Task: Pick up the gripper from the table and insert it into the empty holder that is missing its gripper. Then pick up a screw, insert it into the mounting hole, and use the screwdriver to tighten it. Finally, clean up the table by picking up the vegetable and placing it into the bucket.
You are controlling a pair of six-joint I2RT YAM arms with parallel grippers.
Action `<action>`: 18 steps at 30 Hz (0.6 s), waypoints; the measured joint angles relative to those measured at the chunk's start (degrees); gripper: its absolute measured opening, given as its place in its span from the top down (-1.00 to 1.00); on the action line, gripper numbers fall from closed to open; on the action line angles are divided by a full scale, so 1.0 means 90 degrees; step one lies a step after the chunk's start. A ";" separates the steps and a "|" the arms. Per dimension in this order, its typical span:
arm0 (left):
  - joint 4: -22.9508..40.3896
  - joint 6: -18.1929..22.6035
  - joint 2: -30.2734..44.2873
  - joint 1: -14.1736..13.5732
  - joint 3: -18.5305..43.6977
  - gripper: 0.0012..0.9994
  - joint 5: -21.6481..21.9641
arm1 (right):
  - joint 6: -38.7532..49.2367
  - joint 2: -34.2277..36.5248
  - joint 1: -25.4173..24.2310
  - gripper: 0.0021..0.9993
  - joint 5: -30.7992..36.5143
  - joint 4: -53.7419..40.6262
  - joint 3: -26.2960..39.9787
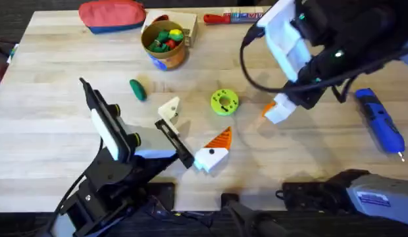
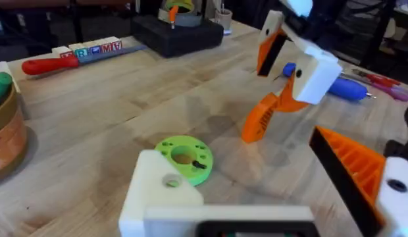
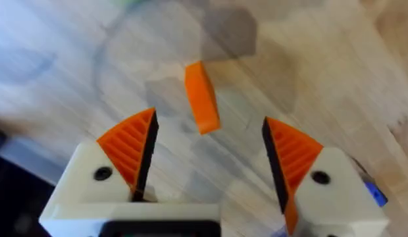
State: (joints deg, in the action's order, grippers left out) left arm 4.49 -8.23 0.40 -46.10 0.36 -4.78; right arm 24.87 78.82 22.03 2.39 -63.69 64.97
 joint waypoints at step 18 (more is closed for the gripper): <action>0.0000 -0.0002 0.0002 0.0002 0.0000 -0.98 -0.0002 | 0.0896 0.1047 0.0402 0.46 0.0430 -0.0018 -0.0034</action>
State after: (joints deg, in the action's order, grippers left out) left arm 4.49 -8.25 0.42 -46.09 0.36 -4.80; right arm 32.93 88.25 25.65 6.26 -63.85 64.66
